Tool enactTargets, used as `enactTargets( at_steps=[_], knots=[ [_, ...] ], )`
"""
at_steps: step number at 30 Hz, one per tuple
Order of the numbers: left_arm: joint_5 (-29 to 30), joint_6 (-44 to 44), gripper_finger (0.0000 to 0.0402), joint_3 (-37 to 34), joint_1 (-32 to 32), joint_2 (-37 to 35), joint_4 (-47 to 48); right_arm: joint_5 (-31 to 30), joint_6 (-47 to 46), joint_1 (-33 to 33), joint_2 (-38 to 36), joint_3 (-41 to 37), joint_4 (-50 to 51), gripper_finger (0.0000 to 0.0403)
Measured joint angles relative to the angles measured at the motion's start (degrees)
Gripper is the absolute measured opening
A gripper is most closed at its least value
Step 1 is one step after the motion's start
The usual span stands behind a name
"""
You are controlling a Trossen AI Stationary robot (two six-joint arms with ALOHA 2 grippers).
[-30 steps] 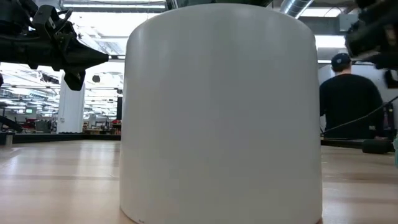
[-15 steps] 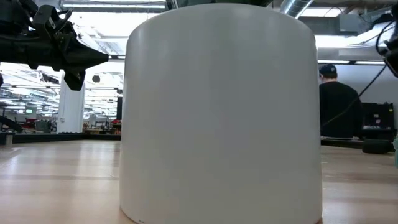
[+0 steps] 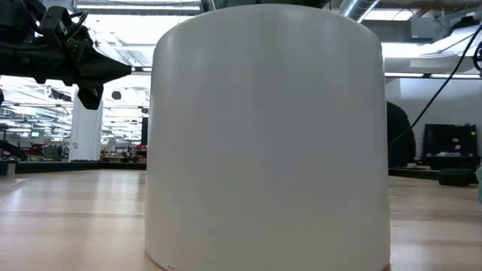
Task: Pick and place slides into the shelf
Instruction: Put the green slipper on the shelf
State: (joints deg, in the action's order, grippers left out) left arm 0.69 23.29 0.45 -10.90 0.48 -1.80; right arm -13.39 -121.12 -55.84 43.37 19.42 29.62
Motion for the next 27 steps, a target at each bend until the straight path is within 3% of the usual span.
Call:
enactTargets(
  at_steps=[9,27],
  knots=[
    [-0.02,0.0,0.0,0.0,0.0,0.0,0.0,2.62,-0.37,0.07,2.65,0.02,2.3,0.0187],
    [-0.04,0.0,0.0,0.01,0.0,0.02,0.0,3.1,0.63,0.08,7.93,0.02,-6.44,0.0163]
  ],
)
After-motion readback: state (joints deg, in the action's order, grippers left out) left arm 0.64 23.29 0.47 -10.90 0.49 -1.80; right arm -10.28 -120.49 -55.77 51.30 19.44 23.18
